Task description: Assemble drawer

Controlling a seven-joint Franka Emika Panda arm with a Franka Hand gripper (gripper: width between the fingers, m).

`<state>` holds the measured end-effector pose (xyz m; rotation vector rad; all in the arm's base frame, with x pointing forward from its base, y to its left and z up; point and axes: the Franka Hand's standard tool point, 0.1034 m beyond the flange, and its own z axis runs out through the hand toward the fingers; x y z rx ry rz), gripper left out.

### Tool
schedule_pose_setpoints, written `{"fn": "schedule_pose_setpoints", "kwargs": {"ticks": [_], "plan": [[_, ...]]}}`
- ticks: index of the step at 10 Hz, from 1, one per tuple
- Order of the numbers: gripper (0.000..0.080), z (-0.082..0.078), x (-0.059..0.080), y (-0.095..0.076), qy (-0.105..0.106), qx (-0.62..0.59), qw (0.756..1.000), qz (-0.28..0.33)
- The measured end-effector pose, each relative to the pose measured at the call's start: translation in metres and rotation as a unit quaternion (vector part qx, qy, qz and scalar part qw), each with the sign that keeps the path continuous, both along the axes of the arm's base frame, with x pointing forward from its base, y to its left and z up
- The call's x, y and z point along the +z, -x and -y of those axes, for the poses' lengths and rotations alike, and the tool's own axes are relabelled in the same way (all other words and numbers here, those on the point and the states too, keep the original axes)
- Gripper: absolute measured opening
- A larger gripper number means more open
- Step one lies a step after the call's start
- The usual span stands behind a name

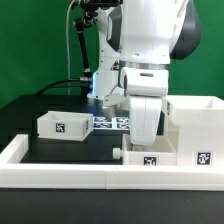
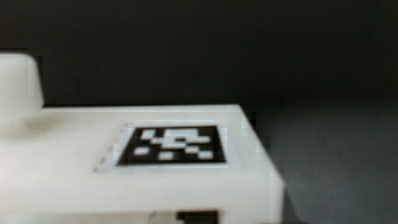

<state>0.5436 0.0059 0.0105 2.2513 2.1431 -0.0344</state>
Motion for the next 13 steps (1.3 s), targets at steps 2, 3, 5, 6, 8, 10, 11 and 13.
{"fn": "schedule_pose_setpoints", "kwargs": {"ticks": [2, 3, 5, 6, 8, 10, 11, 13], "plan": [[0.0041, 0.0, 0.0001, -0.0006, 0.005, -0.002, 1.0, -0.004], [0.0041, 0.0018, 0.0002, -0.0008, 0.005, -0.004, 1.0, -0.004], [0.0041, 0.004, 0.001, 0.0001, 0.007, -0.006, 1.0, -0.017], [0.0041, 0.004, 0.0008, 0.0, 0.007, -0.006, 1.0, -0.016], [0.0041, 0.0049, 0.0, 0.0009, 0.007, 0.0, 1.0, -0.014], [0.0041, 0.0032, -0.0001, 0.0003, 0.013, 0.022, 1.0, -0.01], [0.0041, 0.0026, 0.0001, -0.0003, 0.017, 0.03, 0.999, -0.01], [0.0041, 0.0024, 0.0003, -0.0016, 0.019, 0.034, 0.999, -0.01]]}}
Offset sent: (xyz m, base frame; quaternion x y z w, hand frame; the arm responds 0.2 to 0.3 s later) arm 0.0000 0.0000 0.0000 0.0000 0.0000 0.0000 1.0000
